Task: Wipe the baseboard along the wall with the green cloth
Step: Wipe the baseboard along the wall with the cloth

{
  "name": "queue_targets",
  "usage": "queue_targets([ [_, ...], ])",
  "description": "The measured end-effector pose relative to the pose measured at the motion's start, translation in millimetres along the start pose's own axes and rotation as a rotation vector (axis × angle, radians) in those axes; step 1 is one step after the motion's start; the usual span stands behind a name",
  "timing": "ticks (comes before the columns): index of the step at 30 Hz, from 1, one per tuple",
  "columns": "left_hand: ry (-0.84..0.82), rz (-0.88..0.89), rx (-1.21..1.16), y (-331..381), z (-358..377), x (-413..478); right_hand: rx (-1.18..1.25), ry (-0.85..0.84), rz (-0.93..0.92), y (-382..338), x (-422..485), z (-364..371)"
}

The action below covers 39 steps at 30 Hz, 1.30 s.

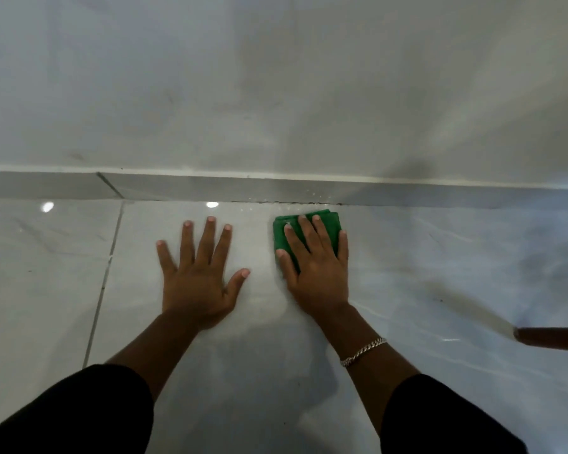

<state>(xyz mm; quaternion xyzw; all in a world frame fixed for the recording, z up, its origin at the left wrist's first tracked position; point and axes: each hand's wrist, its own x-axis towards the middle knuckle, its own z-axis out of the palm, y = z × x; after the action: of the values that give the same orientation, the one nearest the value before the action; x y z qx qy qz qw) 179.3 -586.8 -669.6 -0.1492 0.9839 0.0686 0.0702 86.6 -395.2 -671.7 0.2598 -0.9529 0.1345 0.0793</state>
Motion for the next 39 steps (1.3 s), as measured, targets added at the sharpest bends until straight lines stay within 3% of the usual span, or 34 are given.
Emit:
queue_targets([
  [5, 0.005, 0.008, -0.003, -2, 1, 0, -0.094, 0.074, 0.345, 29, 18, 2],
  [8, 0.008, 0.007, 0.004, -2, 3, 0, -0.118, 0.108, 0.526, 5, 34, 9],
  [10, 0.013, 0.007, 0.006, 0, 5, 0, -0.103, 0.086, 0.499, -21, 41, 14],
  [14, -0.020, 0.024, 0.001, -6, 0, 2, -0.079, 0.023, 0.132, -2, 31, 7],
  [18, 0.011, 0.071, -0.007, -30, -2, -4, -0.145, 0.016, 0.335, 62, 25, -8],
  [22, 0.019, 0.073, 0.006, -34, -2, -4, -0.149, 0.020, 0.479, 30, 34, -2],
  [27, 0.006, 0.056, 0.027, -34, -4, -2, -0.058, 0.020, 0.254, -55, 42, 14],
  [30, -0.001, 0.069, 0.014, -33, -5, -4, -0.113, 0.015, 0.181, -22, 40, 10],
  [33, 0.004, 0.070, 0.004, -34, -6, -4, -0.161, 0.089, 0.360, 51, 33, -3],
  [35, 0.013, 0.068, 0.017, -34, -4, -4, -0.150, 0.044, 0.479, 73, 32, -9],
  [39, 0.022, 0.081, 0.025, -34, -3, -3, -0.147, 0.057, 0.707, 26, 47, -2],
])
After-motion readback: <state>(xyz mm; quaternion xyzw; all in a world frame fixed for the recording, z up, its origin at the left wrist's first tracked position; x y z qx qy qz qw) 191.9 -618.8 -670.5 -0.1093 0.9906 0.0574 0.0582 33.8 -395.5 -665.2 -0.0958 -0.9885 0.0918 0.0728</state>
